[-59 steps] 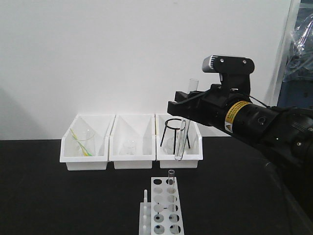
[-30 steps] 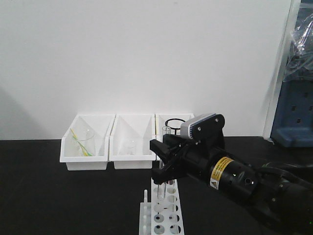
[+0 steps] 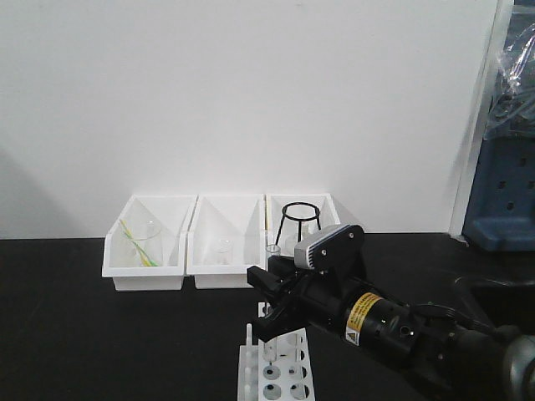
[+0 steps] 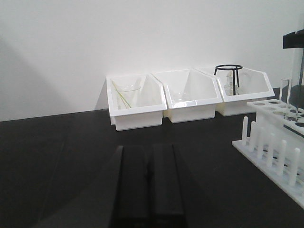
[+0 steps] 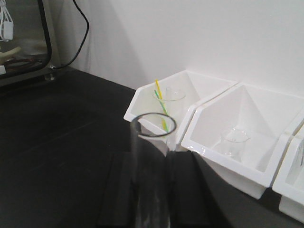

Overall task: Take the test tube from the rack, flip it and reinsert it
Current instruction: 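Lower the held tube with the right gripper into a rack hole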

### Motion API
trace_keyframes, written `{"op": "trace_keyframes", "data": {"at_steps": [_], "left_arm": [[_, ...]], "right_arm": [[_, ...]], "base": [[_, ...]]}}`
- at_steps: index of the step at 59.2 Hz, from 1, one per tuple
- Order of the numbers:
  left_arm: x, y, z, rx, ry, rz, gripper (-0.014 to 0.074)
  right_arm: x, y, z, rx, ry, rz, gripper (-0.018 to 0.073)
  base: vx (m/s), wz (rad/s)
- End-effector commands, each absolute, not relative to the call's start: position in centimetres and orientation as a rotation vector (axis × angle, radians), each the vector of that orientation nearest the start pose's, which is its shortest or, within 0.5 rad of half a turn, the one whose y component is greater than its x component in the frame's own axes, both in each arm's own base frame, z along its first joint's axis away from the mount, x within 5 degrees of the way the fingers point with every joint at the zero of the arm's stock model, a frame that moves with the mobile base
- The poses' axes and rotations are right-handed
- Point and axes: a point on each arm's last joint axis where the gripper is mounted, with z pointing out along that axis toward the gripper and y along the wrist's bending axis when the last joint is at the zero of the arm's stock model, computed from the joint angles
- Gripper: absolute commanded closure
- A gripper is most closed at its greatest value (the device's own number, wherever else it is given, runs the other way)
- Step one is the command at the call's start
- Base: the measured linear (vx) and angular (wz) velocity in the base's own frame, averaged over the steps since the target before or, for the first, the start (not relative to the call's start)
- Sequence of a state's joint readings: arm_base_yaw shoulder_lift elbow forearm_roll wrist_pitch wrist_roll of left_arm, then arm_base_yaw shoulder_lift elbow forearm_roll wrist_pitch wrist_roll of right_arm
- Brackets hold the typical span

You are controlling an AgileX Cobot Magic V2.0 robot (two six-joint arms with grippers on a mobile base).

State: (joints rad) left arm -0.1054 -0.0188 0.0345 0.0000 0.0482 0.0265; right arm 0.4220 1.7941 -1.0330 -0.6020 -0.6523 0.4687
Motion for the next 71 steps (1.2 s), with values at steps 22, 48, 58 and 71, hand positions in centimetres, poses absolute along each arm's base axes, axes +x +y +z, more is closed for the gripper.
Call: {"op": "trace_keyframes", "data": {"at_steps": [22,48,58,71], "left_arm": [[5.5,-0.6,20.8,0.094,1.450,-0.067,0.0602],[5.5,-0.6,20.8,0.094,1.450,-0.067,0.0602],[5.5,-0.6,20.8,0.094,1.450,-0.067,0.0602],[5.5,-0.6,20.8,0.094,1.450,-0.067,0.0602]], "right_arm": [[34.9,20.2,24.5,-0.678,1.383,0.709,0.0570],[35.6,20.6,21.7,-0.692,1.438,0.726,0.0570],[35.7,20.5,21.0,-0.690,1.472,0.717,0.0568],[35.8,20.4,20.7,-0.690,1.509,0.699,0.0531]], "base": [[0.00,0.00],[0.00,0.00],[0.00,0.00],[0.00,0.00]]}}
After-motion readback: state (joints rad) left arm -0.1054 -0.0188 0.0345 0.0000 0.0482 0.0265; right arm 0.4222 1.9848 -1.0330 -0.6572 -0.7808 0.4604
